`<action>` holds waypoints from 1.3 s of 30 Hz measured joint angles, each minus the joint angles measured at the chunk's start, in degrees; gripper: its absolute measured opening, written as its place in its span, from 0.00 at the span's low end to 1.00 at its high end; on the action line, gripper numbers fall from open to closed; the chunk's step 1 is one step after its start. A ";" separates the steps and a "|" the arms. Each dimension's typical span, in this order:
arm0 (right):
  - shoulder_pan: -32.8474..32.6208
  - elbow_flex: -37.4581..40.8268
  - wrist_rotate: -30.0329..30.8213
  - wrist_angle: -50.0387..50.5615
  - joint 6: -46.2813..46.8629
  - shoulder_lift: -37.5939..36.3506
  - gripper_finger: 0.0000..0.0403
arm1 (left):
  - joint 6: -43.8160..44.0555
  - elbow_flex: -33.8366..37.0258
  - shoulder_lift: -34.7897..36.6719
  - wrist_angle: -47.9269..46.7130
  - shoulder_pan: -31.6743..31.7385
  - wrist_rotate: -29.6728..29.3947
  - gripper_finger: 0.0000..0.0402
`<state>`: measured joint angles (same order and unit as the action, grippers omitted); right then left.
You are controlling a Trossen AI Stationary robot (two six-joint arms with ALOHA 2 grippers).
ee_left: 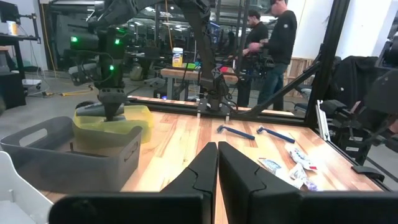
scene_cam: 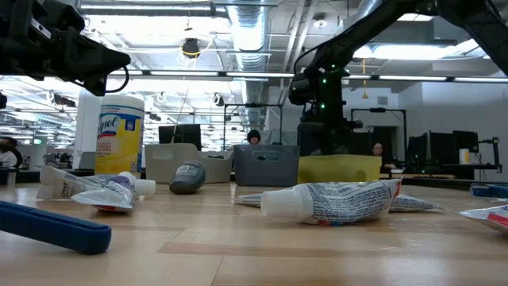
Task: Pick & Place Travel size toiletries
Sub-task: Put the deodorant into the yellow bin
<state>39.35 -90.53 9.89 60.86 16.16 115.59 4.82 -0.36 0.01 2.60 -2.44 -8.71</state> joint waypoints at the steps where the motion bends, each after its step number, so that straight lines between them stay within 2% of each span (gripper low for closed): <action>1: 0.02 0.09 0.41 0.32 -0.43 0.09 0.52 | 0.00 0.00 0.00 0.01 0.00 0.00 0.02; 8: 0.11 0.01 2.04 -0.59 -1.29 -0.08 0.58 | 0.00 0.00 0.00 0.01 0.00 0.00 0.02; 15: 0.02 -0.82 2.05 1.39 -1.57 -0.13 0.59 | 0.00 0.00 0.00 0.01 0.00 0.00 0.02; 23: -1.60 -14.06 2.15 11.37 -0.78 -0.56 0.60 | 0.00 0.00 0.00 0.01 0.00 -0.01 0.02; 31: -11.45 -26.89 2.14 14.24 8.31 -0.67 0.60 | 0.00 0.00 0.00 0.00 0.00 -0.01 0.02; 39: -25.71 -28.45 2.50 8.46 20.91 -0.10 0.60 | 0.00 0.00 0.00 -0.01 0.00 0.00 0.02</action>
<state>13.64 -118.98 12.39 69.31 37.07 115.48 4.82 -0.36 0.01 2.59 -2.44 -8.71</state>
